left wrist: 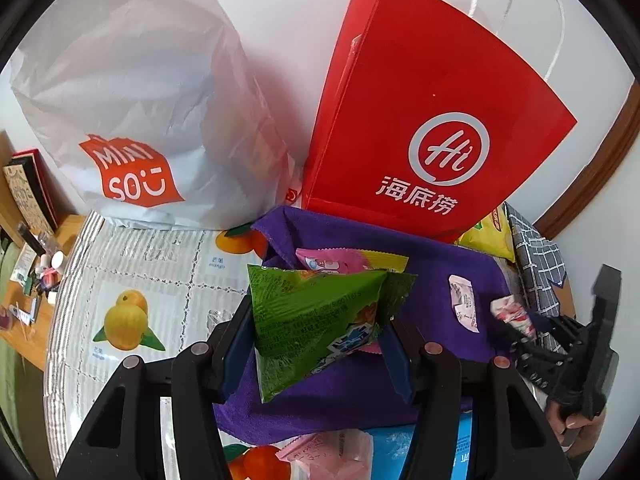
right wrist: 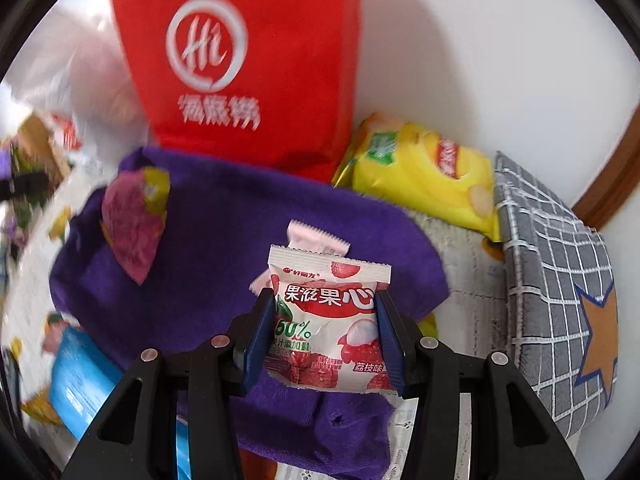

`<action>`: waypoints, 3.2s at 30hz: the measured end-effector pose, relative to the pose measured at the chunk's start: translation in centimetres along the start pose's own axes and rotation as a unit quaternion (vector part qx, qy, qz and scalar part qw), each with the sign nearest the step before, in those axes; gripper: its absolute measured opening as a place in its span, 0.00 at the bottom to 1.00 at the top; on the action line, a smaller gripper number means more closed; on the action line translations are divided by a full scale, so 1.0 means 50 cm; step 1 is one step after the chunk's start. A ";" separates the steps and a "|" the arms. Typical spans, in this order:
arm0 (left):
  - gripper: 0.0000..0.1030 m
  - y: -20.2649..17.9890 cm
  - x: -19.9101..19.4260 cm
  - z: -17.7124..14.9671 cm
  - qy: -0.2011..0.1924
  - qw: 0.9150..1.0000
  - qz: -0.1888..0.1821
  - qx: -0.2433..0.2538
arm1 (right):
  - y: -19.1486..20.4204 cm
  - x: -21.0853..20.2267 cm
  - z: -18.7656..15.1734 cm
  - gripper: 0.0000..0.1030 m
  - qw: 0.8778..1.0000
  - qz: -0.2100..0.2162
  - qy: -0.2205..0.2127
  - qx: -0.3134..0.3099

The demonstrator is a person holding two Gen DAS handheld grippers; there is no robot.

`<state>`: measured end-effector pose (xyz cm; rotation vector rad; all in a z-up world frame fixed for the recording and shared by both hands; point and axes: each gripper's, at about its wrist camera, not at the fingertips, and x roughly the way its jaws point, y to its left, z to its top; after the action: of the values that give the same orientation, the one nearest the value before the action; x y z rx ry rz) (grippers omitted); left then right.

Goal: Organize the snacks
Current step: 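Carry both packets over the purple towel with both tools, then open both tools to drop the packets onto the purple towel, then grasp the red-and-pink strip candy packet with the right tool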

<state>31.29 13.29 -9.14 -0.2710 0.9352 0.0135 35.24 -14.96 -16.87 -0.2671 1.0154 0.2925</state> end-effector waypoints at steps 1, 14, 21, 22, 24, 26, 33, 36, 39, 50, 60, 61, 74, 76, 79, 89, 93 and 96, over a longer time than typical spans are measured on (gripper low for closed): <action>0.55 -0.002 0.001 0.000 0.000 1.000 0.000 0.002 | 0.008 0.010 -0.002 0.48 1.000 -0.004 0.010 -0.007; 0.55 -0.020 0.030 -0.009 0.029 0.999 0.001 0.018 | 0.035 0.031 -0.007 0.60 0.999 -0.008 0.027 -0.028; 0.55 -0.033 0.082 -0.021 0.070 0.997 0.008 0.022 | 0.026 -0.045 0.004 0.71 1.000 0.009 -0.024 -0.007; 0.56 -0.038 0.089 -0.023 0.074 0.997 0.012 0.026 | 0.028 -0.057 0.005 0.71 0.999 0.007 -0.032 -0.010; 0.56 -0.046 0.099 -0.027 0.081 0.996 0.018 0.032 | 0.031 -0.078 0.008 0.72 0.999 0.005 -0.047 -0.013; 0.56 -0.054 0.109 -0.031 0.090 0.995 0.023 0.036 | 0.032 -0.083 0.014 0.72 0.998 0.008 -0.055 -0.008; 0.56 -0.069 0.141 -0.044 0.121 0.991 0.026 0.049 | 0.005 -0.107 0.020 0.73 0.998 0.013 -0.058 0.018; 0.58 -0.074 0.147 -0.047 0.129 0.990 0.029 0.052 | 0.003 -0.111 0.021 0.73 0.998 0.002 -0.061 0.018; 0.67 -0.078 0.146 -0.049 0.134 0.988 0.038 0.060 | -0.002 -0.119 0.024 0.73 0.997 -0.005 -0.073 0.029; 0.70 -0.086 0.058 -0.029 0.068 0.996 0.023 0.054 | -0.004 -0.155 0.028 0.73 0.991 -0.006 -0.120 0.067; 0.70 -0.107 -0.065 -0.017 -0.030 0.996 -0.012 0.078 | 0.009 -0.256 0.007 0.73 0.980 -0.037 -0.175 0.081; 0.70 -0.106 -0.075 -0.017 -0.037 0.996 -0.011 0.076 | 0.009 -0.267 -0.005 0.73 0.980 -0.034 -0.177 0.082; 0.70 -0.103 -0.156 -0.028 -0.067 0.994 -0.046 0.070 | -0.037 -0.210 -0.233 0.64 0.988 -0.017 -0.084 0.127; 0.70 -0.107 -0.163 -0.030 -0.070 0.994 -0.047 0.073 | -0.037 -0.193 -0.262 0.62 0.990 -0.004 -0.064 0.127; 0.70 -0.113 -0.175 -0.033 -0.076 0.993 -0.049 0.079 | -0.019 -0.184 -0.292 0.62 0.992 0.012 -0.057 0.112; 0.71 -0.131 -0.179 -0.041 -0.075 0.991 -0.046 0.098 | 0.026 -0.102 -0.305 0.62 0.997 0.000 -0.004 0.076; 0.71 -0.133 -0.184 -0.042 -0.083 0.990 -0.046 0.104 | 0.017 -0.078 -0.305 0.62 0.997 -0.021 0.018 0.067; 0.71 -0.132 -0.189 -0.042 -0.088 0.989 -0.045 0.105 | 0.007 -0.063 -0.305 0.62 0.997 -0.028 0.034 0.063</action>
<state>24.85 7.40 -1.28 -0.1138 0.7410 -0.1427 21.52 -20.35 -21.84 -0.1924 1.0874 0.1693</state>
